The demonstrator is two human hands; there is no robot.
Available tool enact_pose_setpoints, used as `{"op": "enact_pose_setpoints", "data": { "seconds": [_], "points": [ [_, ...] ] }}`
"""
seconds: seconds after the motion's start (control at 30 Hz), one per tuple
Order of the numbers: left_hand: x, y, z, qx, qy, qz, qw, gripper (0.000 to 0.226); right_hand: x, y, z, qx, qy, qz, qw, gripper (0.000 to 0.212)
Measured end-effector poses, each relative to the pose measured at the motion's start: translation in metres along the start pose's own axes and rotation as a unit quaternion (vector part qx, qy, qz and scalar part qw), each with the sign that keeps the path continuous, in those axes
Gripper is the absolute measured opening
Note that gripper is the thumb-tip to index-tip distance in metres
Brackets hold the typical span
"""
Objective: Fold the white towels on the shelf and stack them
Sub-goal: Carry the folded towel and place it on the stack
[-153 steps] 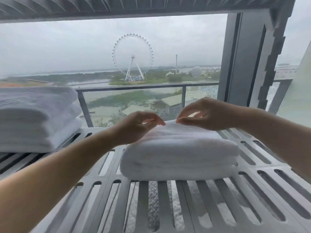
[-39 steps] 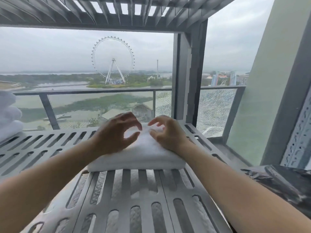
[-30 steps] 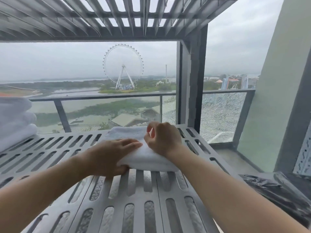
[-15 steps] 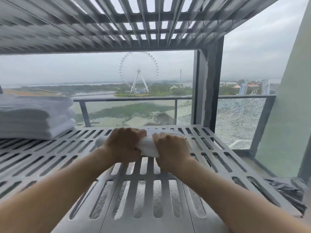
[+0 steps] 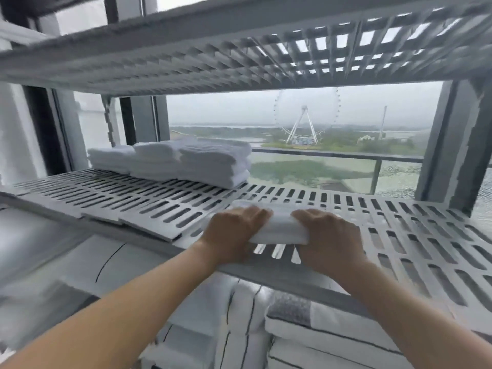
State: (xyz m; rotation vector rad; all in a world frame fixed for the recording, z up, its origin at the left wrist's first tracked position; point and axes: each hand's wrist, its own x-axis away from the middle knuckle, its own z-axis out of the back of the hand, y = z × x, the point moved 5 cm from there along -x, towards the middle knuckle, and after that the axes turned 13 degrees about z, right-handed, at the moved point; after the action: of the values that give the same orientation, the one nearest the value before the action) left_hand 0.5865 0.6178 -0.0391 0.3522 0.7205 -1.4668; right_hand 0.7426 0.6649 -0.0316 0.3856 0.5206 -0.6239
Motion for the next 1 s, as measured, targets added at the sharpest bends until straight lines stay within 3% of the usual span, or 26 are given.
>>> {"op": "enact_pose_setpoints", "data": {
  "seconds": [0.2,0.43,0.8,1.0],
  "points": [
    [0.054,-0.079,0.034,-0.042,0.005,0.048,0.998,0.067,-0.038,-0.088,-0.002,-0.049,0.027,0.058,0.997,0.040],
    [0.050,-0.149,0.054,-0.082,0.095,0.070,0.990,0.053,-0.104,-0.127,0.004,-0.065,0.126,0.078,0.987,0.032],
    [-0.002,-0.305,0.002,-0.093,0.102,0.066,0.988,0.063,-0.265,-0.175,-0.070,-0.106,0.105,0.131,0.980,0.034],
    [-0.017,-0.389,-0.019,-0.121,0.123,0.083,0.981,0.055,-0.341,-0.216,-0.106,-0.139,0.115,0.162,0.970,0.035]
  ]
}}
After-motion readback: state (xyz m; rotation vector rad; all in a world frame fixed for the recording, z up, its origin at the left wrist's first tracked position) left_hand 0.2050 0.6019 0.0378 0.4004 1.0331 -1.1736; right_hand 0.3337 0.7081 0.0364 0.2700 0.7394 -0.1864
